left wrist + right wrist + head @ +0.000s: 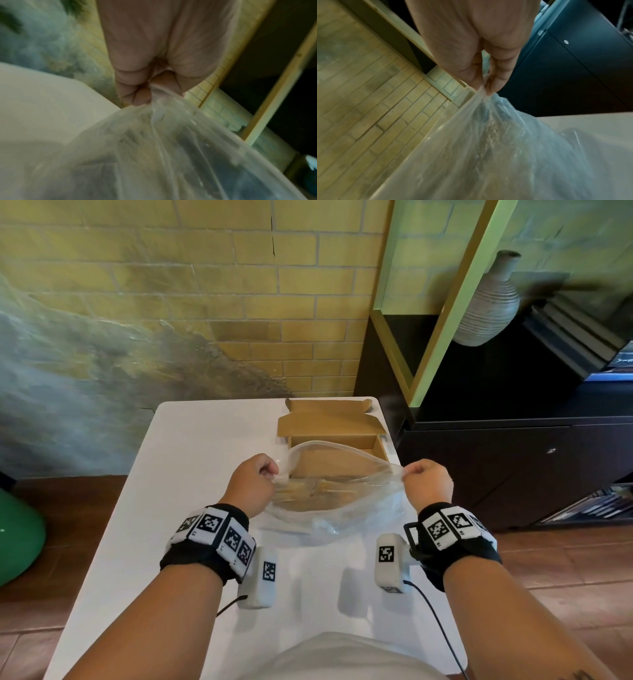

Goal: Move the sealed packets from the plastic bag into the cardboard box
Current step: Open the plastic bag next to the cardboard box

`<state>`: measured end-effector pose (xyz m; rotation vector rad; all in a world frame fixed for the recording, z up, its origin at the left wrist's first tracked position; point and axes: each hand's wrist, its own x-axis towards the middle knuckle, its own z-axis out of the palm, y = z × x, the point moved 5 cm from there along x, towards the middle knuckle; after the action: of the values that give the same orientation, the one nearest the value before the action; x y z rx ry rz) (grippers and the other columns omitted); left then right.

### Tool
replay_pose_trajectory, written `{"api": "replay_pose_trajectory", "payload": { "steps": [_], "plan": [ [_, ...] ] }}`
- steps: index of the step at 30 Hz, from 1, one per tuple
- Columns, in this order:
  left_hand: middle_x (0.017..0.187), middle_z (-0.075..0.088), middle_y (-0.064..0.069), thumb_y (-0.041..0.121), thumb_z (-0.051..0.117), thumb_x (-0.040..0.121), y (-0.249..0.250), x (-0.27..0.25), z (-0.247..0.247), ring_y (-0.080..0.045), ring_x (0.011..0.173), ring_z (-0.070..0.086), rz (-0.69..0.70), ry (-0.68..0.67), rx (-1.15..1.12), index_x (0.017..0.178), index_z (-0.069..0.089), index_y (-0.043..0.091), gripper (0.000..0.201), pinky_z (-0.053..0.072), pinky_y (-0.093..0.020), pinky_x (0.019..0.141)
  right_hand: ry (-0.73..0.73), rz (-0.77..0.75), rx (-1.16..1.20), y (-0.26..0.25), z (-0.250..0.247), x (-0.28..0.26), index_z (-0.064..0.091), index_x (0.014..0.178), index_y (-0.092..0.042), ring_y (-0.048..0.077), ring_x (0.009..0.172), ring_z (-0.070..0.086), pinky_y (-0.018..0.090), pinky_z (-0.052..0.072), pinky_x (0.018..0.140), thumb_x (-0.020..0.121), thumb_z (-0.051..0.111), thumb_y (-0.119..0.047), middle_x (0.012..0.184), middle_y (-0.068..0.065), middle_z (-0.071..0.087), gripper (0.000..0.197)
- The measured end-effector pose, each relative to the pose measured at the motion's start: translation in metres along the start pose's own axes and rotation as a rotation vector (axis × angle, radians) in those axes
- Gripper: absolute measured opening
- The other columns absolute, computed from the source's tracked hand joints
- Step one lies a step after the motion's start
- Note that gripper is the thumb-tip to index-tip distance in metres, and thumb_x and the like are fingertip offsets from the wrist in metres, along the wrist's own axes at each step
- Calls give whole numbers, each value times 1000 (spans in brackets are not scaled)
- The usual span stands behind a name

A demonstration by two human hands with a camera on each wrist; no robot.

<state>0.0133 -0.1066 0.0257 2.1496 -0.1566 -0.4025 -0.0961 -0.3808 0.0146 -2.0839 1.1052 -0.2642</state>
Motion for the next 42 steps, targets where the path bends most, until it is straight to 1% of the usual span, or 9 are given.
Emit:
{"api": "replay_pose_trajectory", "payload": {
  "steps": [5, 10, 15, 21, 24, 27, 31, 37, 42],
  "plan": [
    [80, 49, -3, -26, 22, 76, 0, -5, 9, -15, 60, 41, -178, -69, -738, 73, 46, 15, 47, 32, -26, 58, -293, 376, 924, 19, 18, -13, 56, 82, -5, 14, 57, 61, 23, 55, 62, 92, 46, 4, 78, 14, 60, 17],
    [76, 46, -1, -26, 13, 74, 1, -9, 14, -12, 57, 40, -251, -78, -922, 73, 44, 16, 52, 33, -20, 51, -342, 632, 1206, 38, 26, -18, 54, 88, -8, 4, 33, 46, 13, 43, 38, 92, 39, 5, 61, 6, 56, 21],
    [70, 46, -1, -16, 19, 85, -16, -8, 15, -11, 43, 33, -404, 1, -694, 77, 47, 17, 44, 26, -14, 37, -346, 704, 1212, 57, 26, -14, 59, 94, -13, 5, 29, 26, 15, 26, 32, 93, 44, -8, 38, -7, 31, 15],
    [75, 44, -1, 17, 58, 88, -13, -5, 21, -13, 56, 38, -297, -23, -463, 90, 52, 16, 6, 33, -25, 54, -388, 653, 1082, 63, 27, -19, 62, 83, -10, 16, 51, 52, 26, 46, 53, 87, 54, -12, 62, 5, 57, 9],
    [84, 44, 4, 12, 67, 81, -12, -2, 20, -15, 77, 48, -184, 32, -153, 107, 51, 16, 31, 39, -27, 73, -420, 515, 923, 61, 22, -19, 56, 82, -13, 9, 43, 38, 20, 36, 47, 87, 60, -17, 59, -1, 44, 8],
    [84, 53, 1, 8, 64, 80, -12, -4, 11, -22, 86, 55, -169, 168, -35, 103, 55, 14, 25, 41, -26, 76, -418, 386, 649, 60, 15, -14, 56, 98, -13, 13, 63, 49, 26, 45, 66, 83, 66, -10, 76, 4, 53, 18],
    [98, 64, -5, 14, 67, 81, -13, -7, 5, -25, 93, 59, -157, 226, -28, 89, 61, 17, 11, 45, -28, 80, -240, 333, 410, 64, 3, -11, 59, 79, -12, 18, 71, 54, 26, 48, 65, 82, 65, -8, 78, 9, 56, 9],
    [77, 59, -9, 5, 54, 91, -22, -9, 17, -15, 60, 46, -307, 25, -509, 87, 49, 17, 15, 40, -24, 57, -320, 500, 773, 80, 13, -15, 62, 87, -6, 12, 59, 47, 24, 45, 57, 92, 48, -3, 73, 5, 52, 16],
    [55, 57, 0, 5, 41, 98, -28, -19, 35, -7, 45, 49, -452, -139, -1062, 81, 46, 18, 22, 43, -17, 42, -348, 649, 1105, 91, 14, -25, 57, 117, -6, 26, 95, 61, 45, 47, 95, 96, 39, -5, 109, 14, 63, 28]
  ]
}}
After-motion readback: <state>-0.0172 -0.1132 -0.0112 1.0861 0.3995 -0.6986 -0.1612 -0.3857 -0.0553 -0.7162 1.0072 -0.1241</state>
